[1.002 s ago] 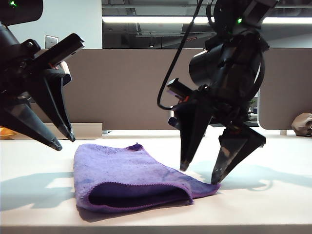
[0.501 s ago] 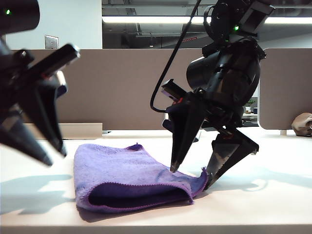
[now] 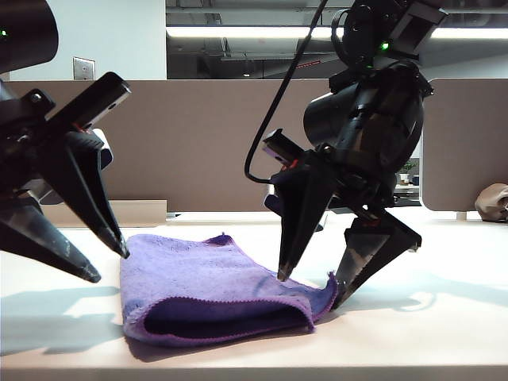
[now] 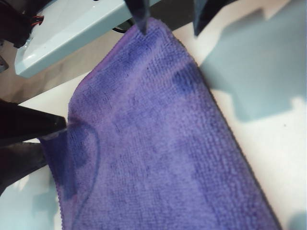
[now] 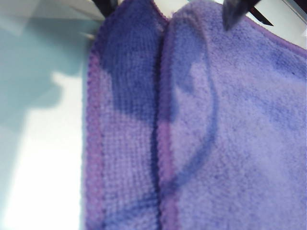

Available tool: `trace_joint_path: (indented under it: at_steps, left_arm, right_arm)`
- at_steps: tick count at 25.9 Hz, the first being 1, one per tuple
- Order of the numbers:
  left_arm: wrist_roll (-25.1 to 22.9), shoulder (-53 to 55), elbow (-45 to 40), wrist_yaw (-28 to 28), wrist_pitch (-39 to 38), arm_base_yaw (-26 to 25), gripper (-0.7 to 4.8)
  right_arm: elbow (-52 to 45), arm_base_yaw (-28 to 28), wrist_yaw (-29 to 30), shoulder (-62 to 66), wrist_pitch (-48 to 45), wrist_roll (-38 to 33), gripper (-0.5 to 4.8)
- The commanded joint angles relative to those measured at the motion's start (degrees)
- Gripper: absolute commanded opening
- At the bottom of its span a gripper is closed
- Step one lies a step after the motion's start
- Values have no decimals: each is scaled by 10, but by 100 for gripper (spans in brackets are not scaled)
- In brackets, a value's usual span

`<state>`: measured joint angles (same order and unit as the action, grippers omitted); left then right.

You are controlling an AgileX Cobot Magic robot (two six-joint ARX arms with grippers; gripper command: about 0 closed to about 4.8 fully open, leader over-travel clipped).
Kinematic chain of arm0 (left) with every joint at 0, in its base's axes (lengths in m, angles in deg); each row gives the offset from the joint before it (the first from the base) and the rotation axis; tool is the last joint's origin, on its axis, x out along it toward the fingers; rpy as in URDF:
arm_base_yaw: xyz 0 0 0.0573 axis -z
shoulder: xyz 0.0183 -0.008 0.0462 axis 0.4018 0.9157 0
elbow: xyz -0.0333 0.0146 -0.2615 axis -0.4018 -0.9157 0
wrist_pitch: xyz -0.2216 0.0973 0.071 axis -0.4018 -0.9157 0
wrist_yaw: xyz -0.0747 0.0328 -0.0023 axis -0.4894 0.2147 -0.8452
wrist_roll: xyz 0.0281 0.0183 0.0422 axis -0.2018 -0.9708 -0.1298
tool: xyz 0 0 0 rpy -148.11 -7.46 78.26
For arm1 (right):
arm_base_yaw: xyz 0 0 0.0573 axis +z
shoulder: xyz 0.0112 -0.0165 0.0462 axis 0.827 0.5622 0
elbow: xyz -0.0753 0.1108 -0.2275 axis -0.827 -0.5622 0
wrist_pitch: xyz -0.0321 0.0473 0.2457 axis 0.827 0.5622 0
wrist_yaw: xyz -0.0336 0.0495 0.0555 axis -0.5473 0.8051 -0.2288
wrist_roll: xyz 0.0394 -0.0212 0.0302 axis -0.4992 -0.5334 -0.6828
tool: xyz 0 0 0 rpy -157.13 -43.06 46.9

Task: Fold the bottom of the cloth upward, then fold it vertically to form a square shape.

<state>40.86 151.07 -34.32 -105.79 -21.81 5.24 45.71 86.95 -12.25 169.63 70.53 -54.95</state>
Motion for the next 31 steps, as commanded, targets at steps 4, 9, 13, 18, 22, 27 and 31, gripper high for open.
trace_joint_path:
  at_steps: [4, 9, 13, 18, 22, 27, 31]
  left_arm:
    - [8, -1, -1, -12, 4, 0, 130]
    - [18, -1, -1, -14, 5, 3, 130]
    - [22, -1, -1, -8, 6, 22, 130]
    - [35, 12, -2, 12, 14, 49, 130]
    - [37, 31, -2, 11, 19, 51, 143]
    - [46, 37, -2, 11, 38, 50, 201]
    - [51, 41, -2, 11, 38, 51, 201]
  right_arm:
    - [2, 1, 10, -1, -1, 3, 271]
    - [2, 1, 19, -1, -5, 3, 271]
    - [2, 1, 19, -1, -6, 3, 271]
    - [2, 1, 19, -1, -10, 3, 271]
    - [2, 1, 21, -1, -9, 3, 271]
    - [2, 1, 32, -1, -8, 3, 270]
    - [2, 1, 32, -1, -8, 3, 270]
